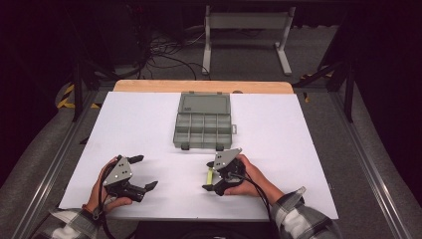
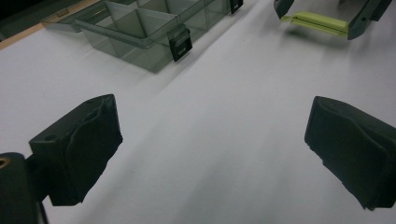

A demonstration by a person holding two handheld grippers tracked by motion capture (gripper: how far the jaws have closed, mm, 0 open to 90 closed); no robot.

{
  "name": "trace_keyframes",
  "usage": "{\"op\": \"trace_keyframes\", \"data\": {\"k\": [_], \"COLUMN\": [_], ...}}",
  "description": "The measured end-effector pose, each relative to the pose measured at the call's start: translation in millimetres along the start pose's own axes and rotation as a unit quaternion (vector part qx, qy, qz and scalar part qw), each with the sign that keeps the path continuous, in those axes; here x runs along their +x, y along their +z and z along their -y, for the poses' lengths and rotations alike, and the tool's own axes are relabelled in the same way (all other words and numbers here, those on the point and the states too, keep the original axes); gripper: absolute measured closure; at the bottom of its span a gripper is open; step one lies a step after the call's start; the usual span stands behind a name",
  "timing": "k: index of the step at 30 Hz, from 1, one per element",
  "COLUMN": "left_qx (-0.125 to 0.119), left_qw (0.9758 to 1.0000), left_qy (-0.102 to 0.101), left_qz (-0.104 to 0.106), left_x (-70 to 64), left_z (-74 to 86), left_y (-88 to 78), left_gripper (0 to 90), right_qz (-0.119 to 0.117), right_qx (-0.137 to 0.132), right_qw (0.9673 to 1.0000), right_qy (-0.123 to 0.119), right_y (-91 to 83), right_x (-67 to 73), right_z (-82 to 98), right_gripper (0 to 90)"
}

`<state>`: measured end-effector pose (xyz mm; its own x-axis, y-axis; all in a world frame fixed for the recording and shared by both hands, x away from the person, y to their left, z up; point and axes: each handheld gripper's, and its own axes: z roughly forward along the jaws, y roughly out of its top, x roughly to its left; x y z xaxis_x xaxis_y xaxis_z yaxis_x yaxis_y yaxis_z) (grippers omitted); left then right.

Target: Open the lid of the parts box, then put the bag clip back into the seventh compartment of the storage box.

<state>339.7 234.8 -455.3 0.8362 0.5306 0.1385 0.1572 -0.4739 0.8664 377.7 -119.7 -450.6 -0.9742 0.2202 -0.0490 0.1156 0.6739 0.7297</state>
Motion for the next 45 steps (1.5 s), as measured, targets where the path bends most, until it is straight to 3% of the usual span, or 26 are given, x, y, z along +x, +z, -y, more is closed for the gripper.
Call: {"op": "trace_keyframes", "data": {"k": [14, 24, 40, 45], "left_qx": [-0.004, -0.003, -0.003, -0.002], "left_qw": [1.0, 1.0, 1.0, 1.0], "left_qy": [-0.005, 0.002, 0.004, 0.002], "left_qz": [-0.007, -0.006, -0.007, -0.005], "left_x": [2.5, 1.8, -0.3, -1.0], "left_z": [-0.1, -1.0, -2.4, -2.2], "left_y": [-1.3, -1.4, -1.4, -0.2], "left_gripper": [4.3, 4.2, 4.1, 4.1], "right_qz": [0.019, 0.043, 0.106, 0.12], "right_qx": [-0.018, -0.03, -0.04, -0.048], "right_qw": [0.9996, 0.9985, 0.9931, 0.991], "right_qy": [0.01, 0.015, 0.032, 0.034], "right_y": [-11.3, -19.7, -32.1, -36.6], "right_x": [-2.7, -3.8, -15.4, -25.0], "right_z": [-1.9, -3.0, -15.9, -22.8], "right_gripper": [24.3, 24.3, 24.3, 24.3]}}
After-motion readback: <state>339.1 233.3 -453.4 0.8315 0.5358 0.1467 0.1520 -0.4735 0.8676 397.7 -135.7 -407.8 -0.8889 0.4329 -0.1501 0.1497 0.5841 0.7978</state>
